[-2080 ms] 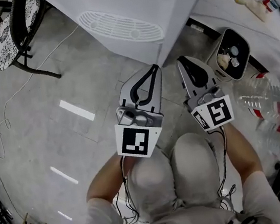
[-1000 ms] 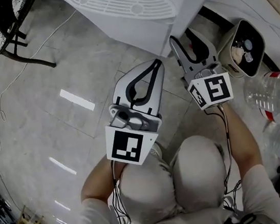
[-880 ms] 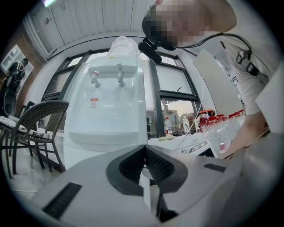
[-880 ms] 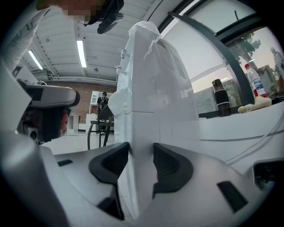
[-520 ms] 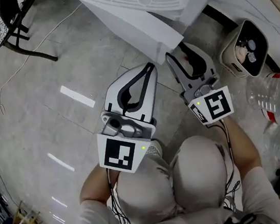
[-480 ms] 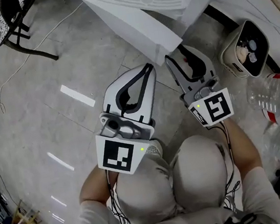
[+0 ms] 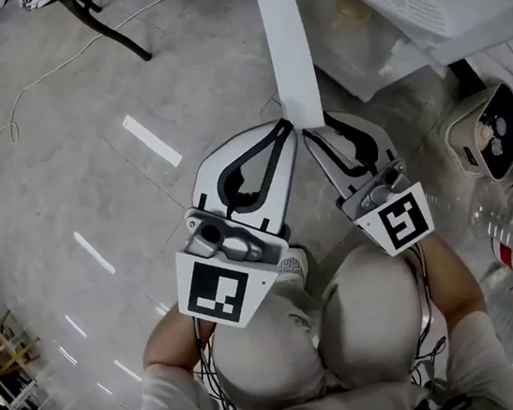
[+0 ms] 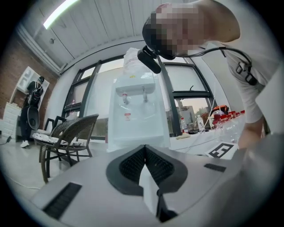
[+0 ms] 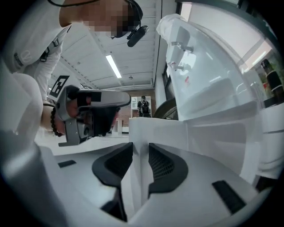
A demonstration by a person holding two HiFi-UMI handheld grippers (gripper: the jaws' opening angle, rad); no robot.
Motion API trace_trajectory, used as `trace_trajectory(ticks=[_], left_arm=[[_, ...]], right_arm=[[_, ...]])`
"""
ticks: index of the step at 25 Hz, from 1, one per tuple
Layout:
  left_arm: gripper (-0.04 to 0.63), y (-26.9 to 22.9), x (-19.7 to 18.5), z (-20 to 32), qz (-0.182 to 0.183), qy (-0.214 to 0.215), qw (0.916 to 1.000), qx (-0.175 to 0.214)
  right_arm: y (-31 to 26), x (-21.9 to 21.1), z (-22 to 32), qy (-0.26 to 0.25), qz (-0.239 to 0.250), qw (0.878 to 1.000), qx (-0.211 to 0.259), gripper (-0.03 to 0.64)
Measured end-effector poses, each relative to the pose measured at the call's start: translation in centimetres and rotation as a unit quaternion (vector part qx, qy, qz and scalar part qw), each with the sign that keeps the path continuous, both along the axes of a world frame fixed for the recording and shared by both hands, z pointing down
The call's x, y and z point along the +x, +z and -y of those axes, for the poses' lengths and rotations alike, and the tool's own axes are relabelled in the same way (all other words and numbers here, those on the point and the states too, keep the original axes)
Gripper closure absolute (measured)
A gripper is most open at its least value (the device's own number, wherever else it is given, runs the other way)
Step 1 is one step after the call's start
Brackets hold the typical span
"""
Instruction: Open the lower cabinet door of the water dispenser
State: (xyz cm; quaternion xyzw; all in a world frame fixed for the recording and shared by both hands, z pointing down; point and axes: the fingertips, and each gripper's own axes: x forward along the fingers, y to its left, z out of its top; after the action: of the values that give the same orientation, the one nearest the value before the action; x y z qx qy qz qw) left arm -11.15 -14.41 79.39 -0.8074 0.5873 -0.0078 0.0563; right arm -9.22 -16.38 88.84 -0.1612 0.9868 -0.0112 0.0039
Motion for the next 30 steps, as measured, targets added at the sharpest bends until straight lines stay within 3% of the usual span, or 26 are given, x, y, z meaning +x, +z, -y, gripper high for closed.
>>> trace_trajectory(ticks=[5,14,19,30], left_arm=[[0.594,0.0,-5.2,-1.8,0.014,-0.062,0.9979,-0.009],[0.594,2.5,-11.8,-4.6,0.004,-0.163,0.9866,-0.012],[0.594,3.9,-13.7,-5.6,0.003,-0.19,0.9815,-0.017],[0.594,5.1,-17.0,-6.0,-0.008,-0.223,0.9747,-0.014]], right_arm=[[-0.2,-6.1,-2.0,-0.058,-0.008,0.998,0.008,0.503],[-0.4,-13.8,-3.2,-0.125,-0.011,0.992,0.031,0.515],[-0.1,-16.9,-3.3,-0.125,-0.011,0.991,0.043,0.583],[1.0,-21.1,-2.3,-0.115,-0.027,0.992,0.038,0.583]])
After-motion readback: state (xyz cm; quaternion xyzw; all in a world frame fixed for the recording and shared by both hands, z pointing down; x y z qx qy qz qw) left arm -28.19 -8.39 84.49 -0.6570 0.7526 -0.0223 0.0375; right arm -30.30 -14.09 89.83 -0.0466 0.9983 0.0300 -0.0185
